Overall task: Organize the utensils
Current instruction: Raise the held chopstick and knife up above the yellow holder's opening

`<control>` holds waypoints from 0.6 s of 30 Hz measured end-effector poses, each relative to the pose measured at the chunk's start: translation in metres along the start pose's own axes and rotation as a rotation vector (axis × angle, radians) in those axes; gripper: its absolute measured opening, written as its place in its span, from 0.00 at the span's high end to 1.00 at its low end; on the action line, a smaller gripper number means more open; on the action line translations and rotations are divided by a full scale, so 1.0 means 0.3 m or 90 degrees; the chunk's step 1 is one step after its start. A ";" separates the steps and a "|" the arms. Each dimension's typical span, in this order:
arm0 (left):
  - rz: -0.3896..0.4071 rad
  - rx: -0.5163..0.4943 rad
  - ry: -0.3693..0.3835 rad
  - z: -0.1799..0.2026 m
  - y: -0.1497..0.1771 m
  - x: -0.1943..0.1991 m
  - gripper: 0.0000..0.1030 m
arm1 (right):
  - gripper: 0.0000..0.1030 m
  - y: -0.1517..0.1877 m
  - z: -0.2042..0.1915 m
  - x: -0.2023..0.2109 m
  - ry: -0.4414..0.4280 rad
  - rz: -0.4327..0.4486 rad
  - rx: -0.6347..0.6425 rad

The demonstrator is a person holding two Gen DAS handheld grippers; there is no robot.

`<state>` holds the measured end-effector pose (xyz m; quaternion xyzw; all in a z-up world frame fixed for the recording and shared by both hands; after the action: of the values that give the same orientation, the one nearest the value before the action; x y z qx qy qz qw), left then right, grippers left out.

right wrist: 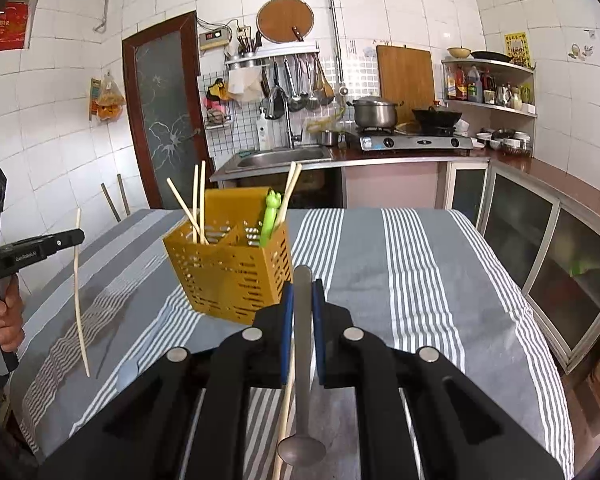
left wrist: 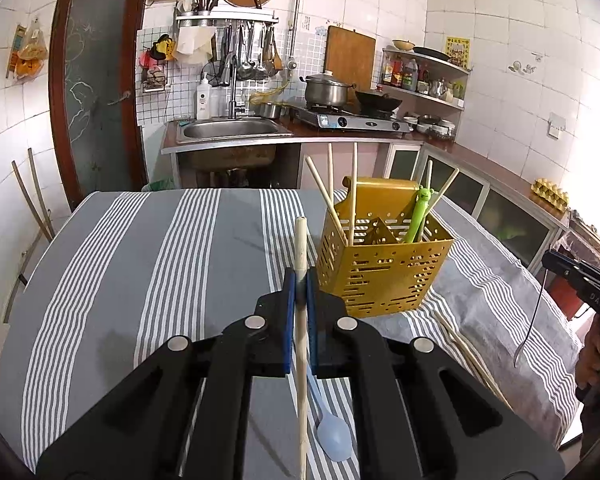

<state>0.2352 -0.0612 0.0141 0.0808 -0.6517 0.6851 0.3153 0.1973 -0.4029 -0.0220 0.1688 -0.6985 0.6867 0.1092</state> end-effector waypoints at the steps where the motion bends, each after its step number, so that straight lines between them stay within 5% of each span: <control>1: 0.002 0.000 -0.001 -0.003 -0.005 0.002 0.96 | 0.91 -0.011 -0.003 0.006 -0.001 0.006 0.000; 18: 0.036 -0.021 0.012 0.035 -0.144 0.019 0.96 | 0.91 -0.214 -0.059 0.053 -0.011 0.075 0.031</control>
<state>0.2506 -0.0712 0.0548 0.0506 -0.6617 0.6838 0.3034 0.2060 -0.3865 0.0438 0.1359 -0.6910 0.7075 0.0582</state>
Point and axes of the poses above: each gripper's, at about its wrist camera, not at the fingertips, and x roughly against the way its jaws point, z to its right, y to its underside, the point moved 7 cm from there along -x, roughly the way its jaws point, and after that the axes turned 3 degrees about x, right-handed, at the moved point
